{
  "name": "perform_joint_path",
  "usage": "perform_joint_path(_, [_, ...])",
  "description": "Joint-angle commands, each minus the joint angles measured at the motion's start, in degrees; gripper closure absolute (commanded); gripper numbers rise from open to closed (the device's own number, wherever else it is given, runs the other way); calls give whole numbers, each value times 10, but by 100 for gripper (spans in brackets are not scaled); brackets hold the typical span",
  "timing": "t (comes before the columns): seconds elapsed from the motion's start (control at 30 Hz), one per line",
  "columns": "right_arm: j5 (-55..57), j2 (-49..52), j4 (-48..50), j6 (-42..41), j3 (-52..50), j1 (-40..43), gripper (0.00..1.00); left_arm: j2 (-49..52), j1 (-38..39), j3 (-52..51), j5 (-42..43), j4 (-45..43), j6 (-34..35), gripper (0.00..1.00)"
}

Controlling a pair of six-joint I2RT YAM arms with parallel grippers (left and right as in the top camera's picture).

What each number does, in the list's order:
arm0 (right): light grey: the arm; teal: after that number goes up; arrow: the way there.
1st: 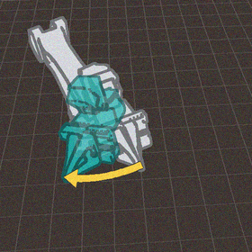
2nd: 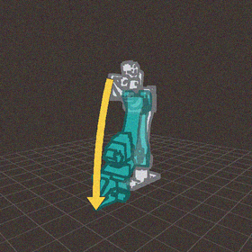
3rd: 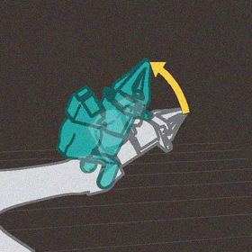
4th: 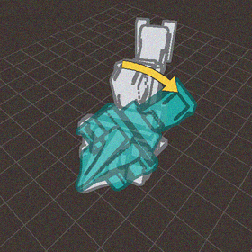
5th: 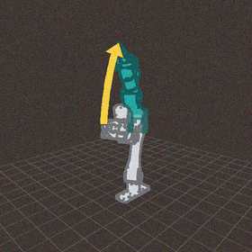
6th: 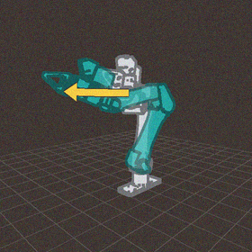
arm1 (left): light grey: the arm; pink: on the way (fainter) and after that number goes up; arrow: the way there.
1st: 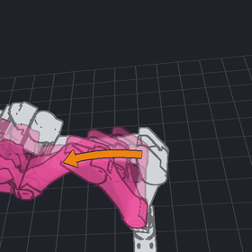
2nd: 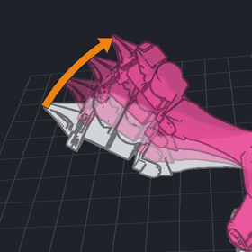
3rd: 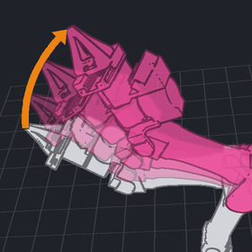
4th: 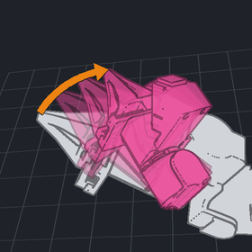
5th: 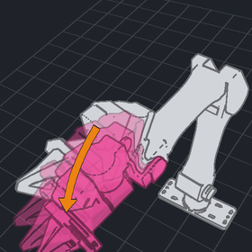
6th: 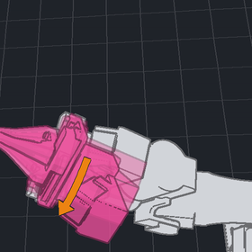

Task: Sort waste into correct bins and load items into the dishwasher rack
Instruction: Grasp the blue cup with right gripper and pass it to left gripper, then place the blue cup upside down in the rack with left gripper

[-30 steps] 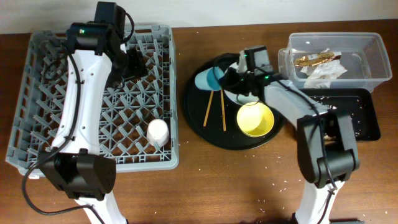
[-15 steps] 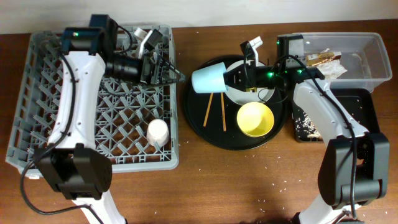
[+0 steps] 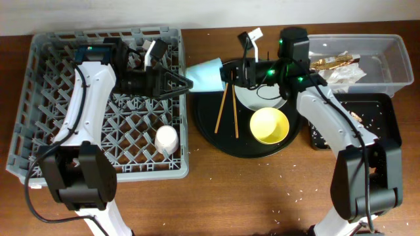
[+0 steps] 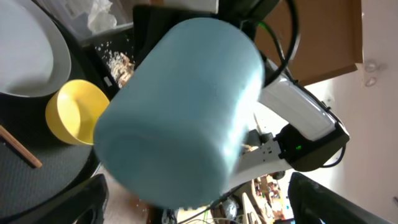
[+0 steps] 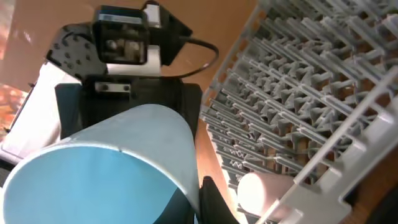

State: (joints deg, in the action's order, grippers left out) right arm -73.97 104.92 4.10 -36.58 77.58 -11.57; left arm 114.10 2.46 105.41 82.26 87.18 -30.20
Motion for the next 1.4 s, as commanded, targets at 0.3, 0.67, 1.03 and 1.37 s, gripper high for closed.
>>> perform_joint_path(0.3, [26, -14, -37, -15, 8, -55, 96, -3, 4, -3, 26, -16, -12, 19])
perform_joint_path(0.67, [85, -14, -45, -12, 7, -81, 89, -3, 4, -3, 26, -16, -12, 38])
perform_joint_path(1.03, [199, -14, -148, 19, 7, -71, 1, -3, -45, 16, -160, -58, 106, 49])
perform_joint_path(1.37, [393, -14, -360, 95, 7, -7, 2, 12, 46, 169, -786, -49, 326, 48])
